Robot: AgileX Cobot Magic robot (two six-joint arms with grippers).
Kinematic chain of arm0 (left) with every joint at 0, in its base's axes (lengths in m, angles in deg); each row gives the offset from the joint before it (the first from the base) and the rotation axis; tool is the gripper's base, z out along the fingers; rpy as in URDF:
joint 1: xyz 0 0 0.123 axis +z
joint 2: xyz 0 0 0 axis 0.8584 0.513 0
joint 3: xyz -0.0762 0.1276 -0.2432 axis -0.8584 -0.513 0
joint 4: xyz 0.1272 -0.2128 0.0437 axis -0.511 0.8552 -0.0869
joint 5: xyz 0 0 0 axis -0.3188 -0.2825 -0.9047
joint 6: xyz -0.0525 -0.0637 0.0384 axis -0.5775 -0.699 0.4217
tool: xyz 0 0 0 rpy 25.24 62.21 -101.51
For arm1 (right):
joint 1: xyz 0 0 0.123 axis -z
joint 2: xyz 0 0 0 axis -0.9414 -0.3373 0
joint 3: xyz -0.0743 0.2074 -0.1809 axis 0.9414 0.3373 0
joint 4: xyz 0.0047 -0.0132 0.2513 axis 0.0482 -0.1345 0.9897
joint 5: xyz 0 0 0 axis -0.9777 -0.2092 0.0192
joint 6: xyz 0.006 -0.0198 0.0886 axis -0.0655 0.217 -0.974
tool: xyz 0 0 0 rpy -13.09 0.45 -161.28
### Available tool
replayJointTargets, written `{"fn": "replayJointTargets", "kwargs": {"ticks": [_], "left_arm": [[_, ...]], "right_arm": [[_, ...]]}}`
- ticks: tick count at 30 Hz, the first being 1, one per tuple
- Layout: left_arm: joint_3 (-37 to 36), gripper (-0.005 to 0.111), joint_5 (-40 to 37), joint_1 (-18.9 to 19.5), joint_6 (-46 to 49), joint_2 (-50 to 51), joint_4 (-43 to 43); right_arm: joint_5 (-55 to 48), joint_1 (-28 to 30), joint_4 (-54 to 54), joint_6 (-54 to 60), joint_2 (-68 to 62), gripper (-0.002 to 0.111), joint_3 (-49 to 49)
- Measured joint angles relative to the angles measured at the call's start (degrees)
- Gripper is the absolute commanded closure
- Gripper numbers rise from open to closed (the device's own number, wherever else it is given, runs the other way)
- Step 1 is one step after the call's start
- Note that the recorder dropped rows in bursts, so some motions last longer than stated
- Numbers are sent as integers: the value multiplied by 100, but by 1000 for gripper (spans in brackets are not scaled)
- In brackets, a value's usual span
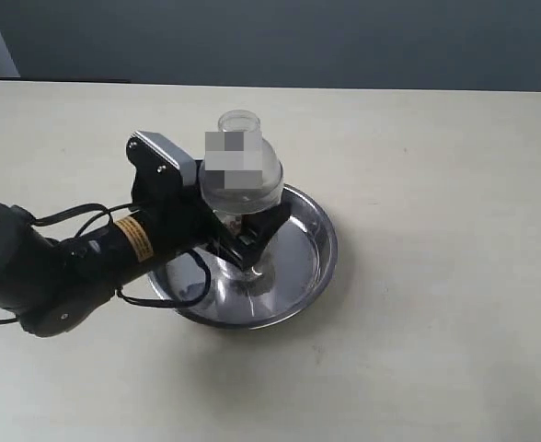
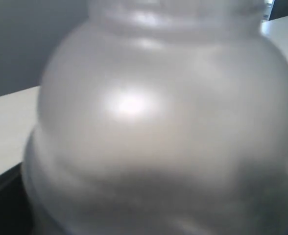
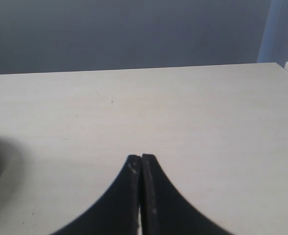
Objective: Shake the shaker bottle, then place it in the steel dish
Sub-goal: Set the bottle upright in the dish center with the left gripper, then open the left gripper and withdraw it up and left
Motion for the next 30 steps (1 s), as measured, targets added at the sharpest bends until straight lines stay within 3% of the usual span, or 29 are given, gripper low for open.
{"fn": "replayJointTargets", "kwargs": {"ticks": [14,17,27,30], "left_arm": [[-10,5,-760,59,19,-1406,-56],[-10,19,-1219,59,173,-1898,24],[-10,104,-3636,59,728,-4296,405],[-10,106,-4450,59,740,-4965,420]], "right_arm": [[0,0,0,0,0,109,0],[0,0,0,-3,0,109,0],[0,0,0,-3,0,109,0],[0,0,0,-3,0,109,0]]}}
